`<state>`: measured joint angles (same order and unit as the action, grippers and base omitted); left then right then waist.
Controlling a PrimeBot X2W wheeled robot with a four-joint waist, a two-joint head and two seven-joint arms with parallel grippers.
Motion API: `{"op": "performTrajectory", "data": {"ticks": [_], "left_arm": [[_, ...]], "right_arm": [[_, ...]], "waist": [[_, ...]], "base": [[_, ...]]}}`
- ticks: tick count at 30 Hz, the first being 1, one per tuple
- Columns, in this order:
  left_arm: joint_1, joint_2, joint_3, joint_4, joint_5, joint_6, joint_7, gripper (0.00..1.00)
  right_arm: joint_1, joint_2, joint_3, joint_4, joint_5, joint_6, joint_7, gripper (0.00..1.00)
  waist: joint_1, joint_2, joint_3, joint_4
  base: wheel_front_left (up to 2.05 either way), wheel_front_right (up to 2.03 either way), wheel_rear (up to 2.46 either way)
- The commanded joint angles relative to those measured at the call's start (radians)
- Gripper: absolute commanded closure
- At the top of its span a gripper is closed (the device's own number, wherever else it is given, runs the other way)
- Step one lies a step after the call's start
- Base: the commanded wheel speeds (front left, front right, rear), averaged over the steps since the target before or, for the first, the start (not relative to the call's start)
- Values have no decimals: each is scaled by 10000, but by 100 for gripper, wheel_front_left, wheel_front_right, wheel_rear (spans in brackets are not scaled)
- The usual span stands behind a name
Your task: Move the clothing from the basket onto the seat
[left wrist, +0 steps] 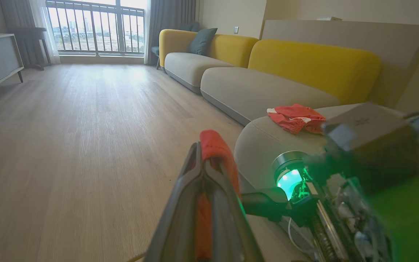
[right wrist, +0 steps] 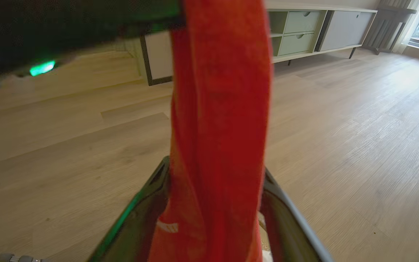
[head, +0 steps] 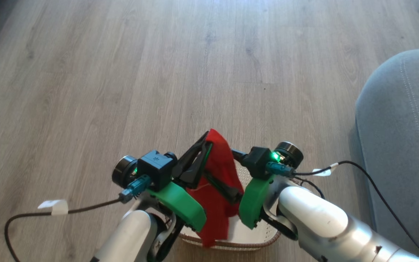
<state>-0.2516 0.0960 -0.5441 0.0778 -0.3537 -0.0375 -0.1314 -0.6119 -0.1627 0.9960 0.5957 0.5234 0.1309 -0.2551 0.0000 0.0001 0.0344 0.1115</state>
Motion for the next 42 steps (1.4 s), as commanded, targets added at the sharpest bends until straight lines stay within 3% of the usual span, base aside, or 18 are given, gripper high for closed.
{"op": "performTrajectory", "data": {"ticks": [1,2,3,9,10,11,12,13,14,27,42], "left_arm": [[-639,-50,313,-476,-81,-13,34,100],[-631,-57,282,-540,-94,-9,66,100],[-623,-59,256,-589,-101,-4,91,100],[-479,94,399,-614,-160,153,87,100],[-443,128,437,-565,-166,187,61,95],[-397,143,481,-495,-206,211,23,65],[-354,140,537,-398,-291,204,-48,51],[-341,191,594,-250,-275,223,-159,9],[-329,258,621,-55,-218,233,-285,0],[-225,-302,233,2729,-405,-365,-1287,0],[-274,-454,-34,2571,-368,-499,-1302,0]], "right_arm": [[-321,183,-71,-99,135,-2,-67,0],[-346,217,-42,67,214,-2,-67,35],[-350,259,-13,188,347,-2,-67,100],[-422,181,-214,153,893,-2,-67,100],[-436,120,-335,76,926,-2,-67,100],[-466,31,-457,-11,917,-2,-67,100],[-502,-71,-622,-117,901,-2,-67,100],[-532,-171,-775,-232,892,-2,-67,100],[-570,-278,-921,-366,881,-2,-67,100],[-664,-1828,-2553,-2367,850,-2,-67,100],[291,-2863,-3866,-3245,710,-2,-67,100]], "waist": [[0,-1,-4,30],[0,-1,-9,52],[0,-1,-20,70],[0,-1,-1,-59],[0,-1,-2,-122],[0,-1,8,-190],[0,-1,32,-265],[0,-1,49,-359],[0,-1,71,-482],[0,-1,247,-2650],[0,-1,392,-4270]], "base": [[0,0,0],[0,0,0],[0,0,0],[0,0,0],[0,0,0],[0,0,0],[0,0,0],[0,0,0],[0,0,0],[0,0,0],[0,0,0]]}}
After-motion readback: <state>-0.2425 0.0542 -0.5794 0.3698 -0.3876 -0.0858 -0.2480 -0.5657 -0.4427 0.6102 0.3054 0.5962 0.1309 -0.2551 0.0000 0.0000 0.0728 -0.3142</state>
